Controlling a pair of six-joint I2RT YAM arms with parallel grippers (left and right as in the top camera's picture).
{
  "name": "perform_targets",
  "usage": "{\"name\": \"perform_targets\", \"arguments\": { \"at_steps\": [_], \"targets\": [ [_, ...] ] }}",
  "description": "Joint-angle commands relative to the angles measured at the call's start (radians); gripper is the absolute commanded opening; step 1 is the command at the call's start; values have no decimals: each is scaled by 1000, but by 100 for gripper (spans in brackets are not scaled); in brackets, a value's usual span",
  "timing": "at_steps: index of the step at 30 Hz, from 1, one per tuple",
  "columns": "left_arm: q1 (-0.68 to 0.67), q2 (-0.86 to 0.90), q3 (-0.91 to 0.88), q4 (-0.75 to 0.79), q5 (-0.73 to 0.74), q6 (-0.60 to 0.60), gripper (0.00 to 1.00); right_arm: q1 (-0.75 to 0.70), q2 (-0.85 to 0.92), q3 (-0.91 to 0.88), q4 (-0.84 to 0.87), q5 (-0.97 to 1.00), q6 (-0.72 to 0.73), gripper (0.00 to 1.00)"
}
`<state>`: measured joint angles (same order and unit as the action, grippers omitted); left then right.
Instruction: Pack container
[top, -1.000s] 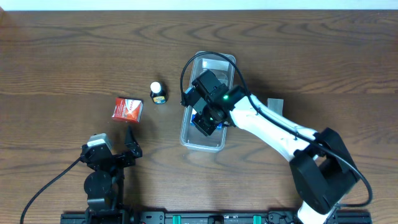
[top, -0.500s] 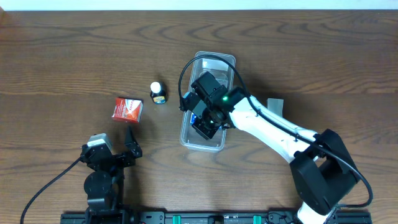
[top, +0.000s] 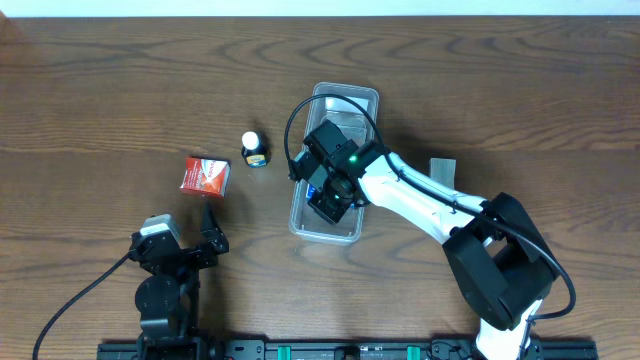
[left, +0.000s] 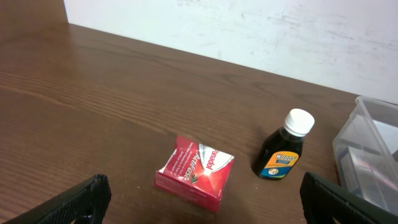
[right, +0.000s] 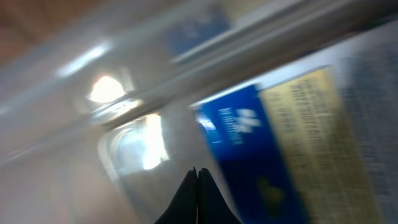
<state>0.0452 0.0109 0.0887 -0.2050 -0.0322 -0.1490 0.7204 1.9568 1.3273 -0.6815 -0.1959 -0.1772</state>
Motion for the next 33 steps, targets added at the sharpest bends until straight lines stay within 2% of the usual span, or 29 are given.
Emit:
{"name": "perform_targets", "arguments": {
  "at_steps": [1,10,18,22,26,28,33],
  "targets": [
    [6,-5,-16,-34,-1,10,98,5,3,-1,22,151,23,1],
    [6,-5,-16,-34,-1,10,98,0,5,-1,125,305,23,1],
    [6,-5,-16,-34,-1,10,98,0,-3,-1,142,340,24,1],
    [6,-5,-16,-34,-1,10,98,0,-90,1,90,326,111,2],
    [6,-5,-16,-34,-1,10,98,-21,-238,0,64,322,242,12],
    [6,-5,-16,-34,-1,10,98,-40,-291,0,55,312,304,14],
    [6,-5,-16,-34,-1,10,98,-74,-309,0,-23,240,371,14]
  ]
}}
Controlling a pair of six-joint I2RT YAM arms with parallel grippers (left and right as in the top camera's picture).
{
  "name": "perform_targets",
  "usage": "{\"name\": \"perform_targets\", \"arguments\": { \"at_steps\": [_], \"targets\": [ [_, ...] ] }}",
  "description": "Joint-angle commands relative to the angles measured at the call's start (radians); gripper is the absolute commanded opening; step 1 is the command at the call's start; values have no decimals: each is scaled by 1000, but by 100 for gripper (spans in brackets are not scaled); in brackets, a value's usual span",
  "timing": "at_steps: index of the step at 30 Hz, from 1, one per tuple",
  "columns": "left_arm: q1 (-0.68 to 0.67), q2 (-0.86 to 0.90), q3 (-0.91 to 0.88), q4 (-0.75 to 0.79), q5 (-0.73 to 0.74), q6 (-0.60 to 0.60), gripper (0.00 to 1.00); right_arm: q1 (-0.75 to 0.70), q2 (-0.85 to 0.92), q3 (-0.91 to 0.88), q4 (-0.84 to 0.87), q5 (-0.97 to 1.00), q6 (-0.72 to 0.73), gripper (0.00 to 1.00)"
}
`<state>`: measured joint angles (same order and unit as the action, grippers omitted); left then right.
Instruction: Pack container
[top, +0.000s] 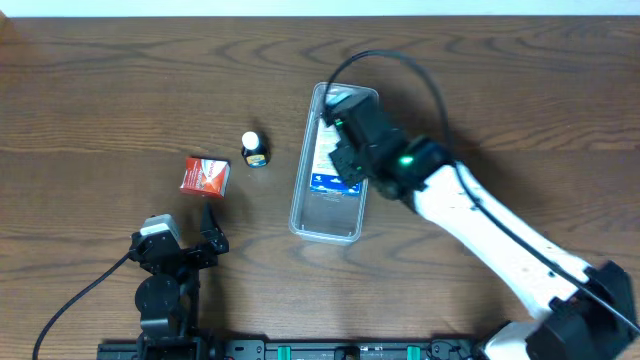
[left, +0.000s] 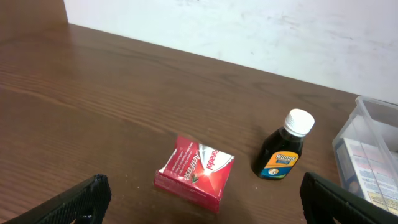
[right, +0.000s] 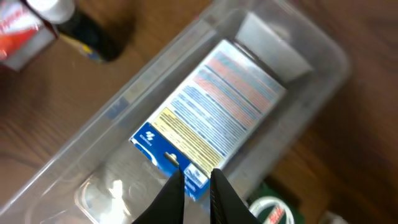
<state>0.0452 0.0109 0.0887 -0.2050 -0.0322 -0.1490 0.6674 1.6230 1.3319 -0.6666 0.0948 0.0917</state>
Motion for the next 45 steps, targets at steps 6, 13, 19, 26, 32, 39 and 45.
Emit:
{"name": "perform_targets", "arguments": {
  "at_steps": [6,13,19,26,32,39,45],
  "targets": [
    [6,-5,-16,-34,-1,10,98,-23,50,-5,-208,-7,466,37],
    [6,-5,-16,-34,-1,10,98,-19,74,-6,-226,16,616,42],
    [6,-5,-16,-34,-1,10,98,-19,135,-11,-233,27,656,38],
    [6,-5,-16,-34,-1,10,98,-19,205,-11,-223,6,651,17],
    [6,-5,-16,-34,-1,10,98,-19,204,-11,-194,6,506,17],
    [6,-5,-16,-34,-1,10,98,-18,204,-11,-181,22,328,14],
    [6,-5,-16,-34,-1,10,98,-18,204,-11,-174,22,274,8]
  ]
}}
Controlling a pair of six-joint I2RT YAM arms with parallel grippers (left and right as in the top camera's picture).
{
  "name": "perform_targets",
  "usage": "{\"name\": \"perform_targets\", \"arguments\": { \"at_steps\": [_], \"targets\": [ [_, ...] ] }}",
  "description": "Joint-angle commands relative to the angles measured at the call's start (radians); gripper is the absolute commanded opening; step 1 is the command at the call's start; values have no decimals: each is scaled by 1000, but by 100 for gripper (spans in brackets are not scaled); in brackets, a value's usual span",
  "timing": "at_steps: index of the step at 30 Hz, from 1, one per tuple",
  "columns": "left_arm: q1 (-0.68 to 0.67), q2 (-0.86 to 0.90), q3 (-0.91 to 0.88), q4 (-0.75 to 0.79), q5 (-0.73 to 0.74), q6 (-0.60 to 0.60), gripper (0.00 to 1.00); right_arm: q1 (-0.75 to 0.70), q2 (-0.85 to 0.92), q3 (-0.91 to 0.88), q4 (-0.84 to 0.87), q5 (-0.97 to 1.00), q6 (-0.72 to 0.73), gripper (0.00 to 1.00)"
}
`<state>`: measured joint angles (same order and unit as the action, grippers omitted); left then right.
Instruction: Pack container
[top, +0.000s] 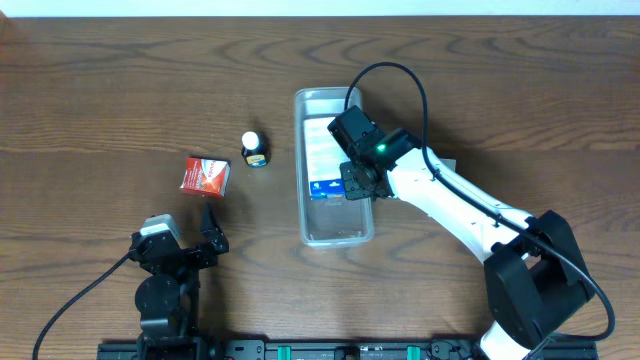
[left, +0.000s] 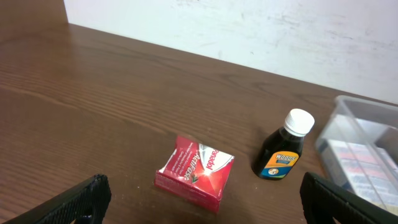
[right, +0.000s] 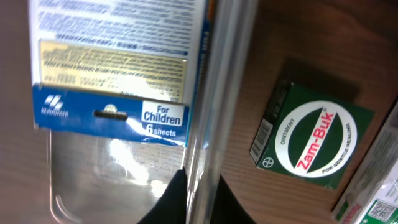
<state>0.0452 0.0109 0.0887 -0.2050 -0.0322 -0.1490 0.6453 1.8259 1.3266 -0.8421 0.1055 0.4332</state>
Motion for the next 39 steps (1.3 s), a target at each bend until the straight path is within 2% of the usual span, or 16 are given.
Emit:
{"name": "perform_targets", "arguments": {
  "at_steps": [1,3,6,10,15,22,32,39],
  "targets": [
    [6,-5,-16,-34,-1,10,98,5,1,-6,1,11,-68,9],
    [6,-5,-16,-34,-1,10,98,5,1,-6,0,11,-56,11],
    [6,-5,-16,-34,-1,10,98,5,1,-6,-13,-1,50,15],
    [6,-5,-16,-34,-1,10,98,6,1,-6,-47,-61,268,9],
    [6,-5,-16,-34,-1,10,98,7,1,-6,-42,-108,416,4],
    [6,-5,-16,-34,-1,10,98,7,1,-6,-23,-123,449,6],
    [6,-5,-16,-34,-1,10,98,8,1,-6,-22,-5,286,8],
    [6,-5,-16,-34,-1,10,98,10,-2,-5,-10,-5,283,11]
  ]
}}
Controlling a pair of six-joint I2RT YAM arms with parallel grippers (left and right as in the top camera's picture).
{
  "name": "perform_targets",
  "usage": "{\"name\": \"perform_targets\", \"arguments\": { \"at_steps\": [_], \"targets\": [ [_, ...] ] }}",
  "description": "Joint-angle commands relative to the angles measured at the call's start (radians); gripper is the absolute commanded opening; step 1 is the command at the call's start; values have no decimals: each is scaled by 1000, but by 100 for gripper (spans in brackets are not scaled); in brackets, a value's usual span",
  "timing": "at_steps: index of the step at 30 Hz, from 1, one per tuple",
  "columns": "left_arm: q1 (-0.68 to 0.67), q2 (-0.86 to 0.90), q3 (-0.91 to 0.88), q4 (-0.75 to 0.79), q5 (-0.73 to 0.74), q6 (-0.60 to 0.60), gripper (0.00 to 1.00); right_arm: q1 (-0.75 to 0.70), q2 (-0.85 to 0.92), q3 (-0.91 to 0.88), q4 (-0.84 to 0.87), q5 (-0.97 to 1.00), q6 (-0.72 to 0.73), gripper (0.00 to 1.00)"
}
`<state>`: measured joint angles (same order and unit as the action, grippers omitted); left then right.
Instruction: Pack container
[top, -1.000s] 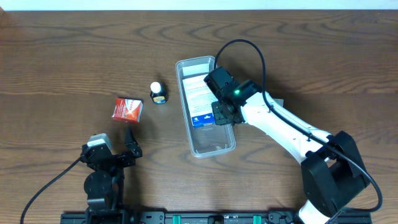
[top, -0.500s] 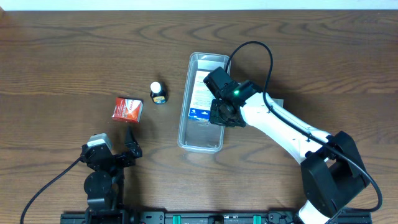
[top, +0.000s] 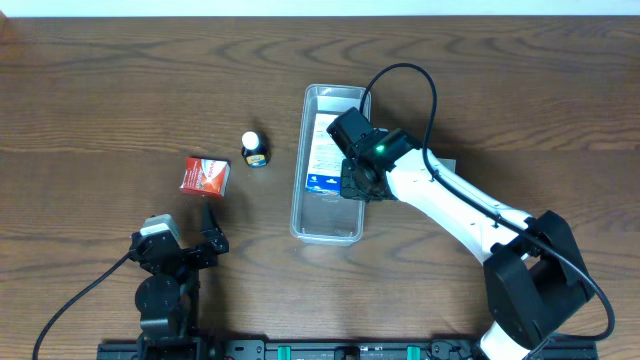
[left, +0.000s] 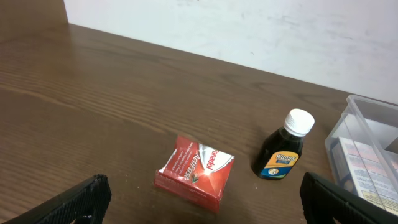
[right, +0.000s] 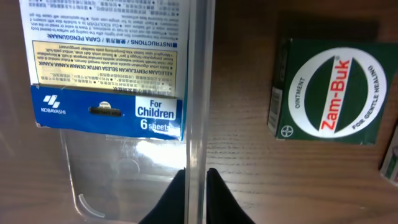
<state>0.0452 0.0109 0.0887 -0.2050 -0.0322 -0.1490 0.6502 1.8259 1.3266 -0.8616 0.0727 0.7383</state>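
A clear plastic container (top: 326, 225) lies lengthwise mid-table with a blue-and-white "For Children" packet (top: 323, 150) flat in its far half. My right gripper (top: 352, 182) is shut on the container's right wall (right: 199, 74), one finger inside and one outside. The packet (right: 106, 68) shows left of that wall, and a green Zam-Buk box (right: 326, 92) rests on the table to its right. A red box (top: 205, 175) and a small dark bottle (top: 255, 150) with a white cap stand left of the container. My left gripper (top: 210, 230) rests open near the front edge, short of the red box (left: 196, 171).
In the left wrist view the bottle (left: 285, 146) stands between the red box and the container's corner (left: 367, 155). A grey-edged item (top: 443, 166) peeks out under the right arm. Bare brown table surrounds everything.
The container has turned: its near end has swung left and its far end sits slightly to the right. My right gripper still clamps the right wall. The left arm, red box and bottle are unmoved.
First my right gripper was shut low inside the container against the packet. Then it hovered above the far end, with the packet lying flat inside. Then it clamped the right wall, the container standing shifted and turned; now the container is angled the other way.
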Motion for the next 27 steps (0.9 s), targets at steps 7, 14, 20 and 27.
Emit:
{"name": "perform_targets", "arguments": {
  "at_steps": [7,14,20,27],
  "targets": [
    [6,-5,-16,-34,-1,10,98,-3,-128,-5,15,28,-24,46],
    [6,-5,-16,-34,-1,10,98,-129,-346,-5,-19,40,-186,83],
    [6,-5,-16,-34,-1,10,98,-345,-363,-14,-131,65,-330,91],
    [6,-5,-16,-34,-1,10,98,-482,-251,-117,-118,19,-395,93]
  ]
}}
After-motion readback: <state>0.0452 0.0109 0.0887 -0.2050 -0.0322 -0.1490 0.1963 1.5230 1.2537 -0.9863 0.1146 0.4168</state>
